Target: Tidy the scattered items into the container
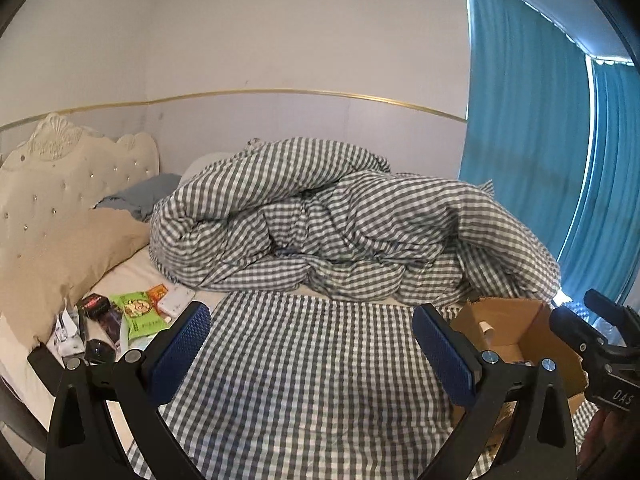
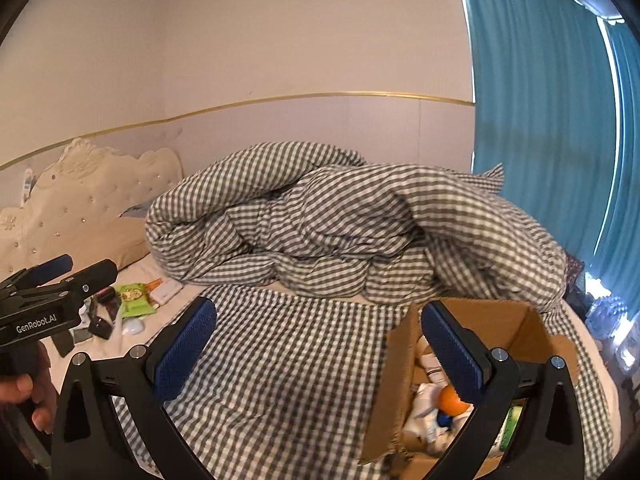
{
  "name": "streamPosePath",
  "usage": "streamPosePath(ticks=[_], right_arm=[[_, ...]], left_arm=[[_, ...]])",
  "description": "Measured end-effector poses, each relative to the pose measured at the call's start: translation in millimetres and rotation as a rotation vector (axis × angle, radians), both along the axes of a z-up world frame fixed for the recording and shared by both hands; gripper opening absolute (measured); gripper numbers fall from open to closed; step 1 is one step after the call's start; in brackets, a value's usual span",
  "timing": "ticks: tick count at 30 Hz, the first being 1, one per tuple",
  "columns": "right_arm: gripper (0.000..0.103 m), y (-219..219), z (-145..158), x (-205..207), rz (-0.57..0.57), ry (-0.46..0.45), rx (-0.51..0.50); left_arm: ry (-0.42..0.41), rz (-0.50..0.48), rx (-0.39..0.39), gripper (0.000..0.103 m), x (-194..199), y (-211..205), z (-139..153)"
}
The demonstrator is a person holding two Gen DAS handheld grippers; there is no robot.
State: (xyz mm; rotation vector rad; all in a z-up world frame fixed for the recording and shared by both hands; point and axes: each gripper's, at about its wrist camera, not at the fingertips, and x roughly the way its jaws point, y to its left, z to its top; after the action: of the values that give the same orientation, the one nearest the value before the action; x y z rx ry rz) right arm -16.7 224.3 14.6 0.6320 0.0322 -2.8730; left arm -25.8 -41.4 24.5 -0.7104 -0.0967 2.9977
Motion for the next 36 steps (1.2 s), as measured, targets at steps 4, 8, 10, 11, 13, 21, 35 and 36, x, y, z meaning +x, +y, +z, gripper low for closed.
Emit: streamPosePath(ticks=[4, 8, 10, 11, 13, 21, 35, 36], right_arm=[[0.103, -7, -11, -5, 0.008, -0.029, 0.001], [0.103, -8, -17, -8, 0.009, -0.038, 0.005], [0.103, -7, -18, -9, 0.007, -0.039, 0.004], [0.103, -7, -18, -9, 0.006, -0.039, 0.005], [0.103, -6, -19, -9, 0.003, -0.042, 0.006], [0.103, 3, -23, -8, -0.014, -0.053, -0.011], [0.103, 8, -21, -4, -0.024, -0.047, -0.011], [0.103, 9, -21, -4, -0.025, -0.048, -0.012]], left_arm=[[-0.012, 0.006, -0.030, 0.103, -1, -1, -9], [-0.028, 0.011, -0.033, 0.103, -4, -3, -15], [-0.040, 0.006, -0.024, 0.103, -6, -3, -17], [-0.044, 0.005, -0.022, 0.103, -6, -3, -18], [-0.047, 0.008, -0.025, 0.103, -7, -2, -19], [-0.062, 0.015, -0.019, 0.103, -6, -2, -19], [-0.060, 0.026, -0.030, 0.103, -6, 2, -17], [-0.060, 0.026, -0.031, 0.103, -6, 3, -17]])
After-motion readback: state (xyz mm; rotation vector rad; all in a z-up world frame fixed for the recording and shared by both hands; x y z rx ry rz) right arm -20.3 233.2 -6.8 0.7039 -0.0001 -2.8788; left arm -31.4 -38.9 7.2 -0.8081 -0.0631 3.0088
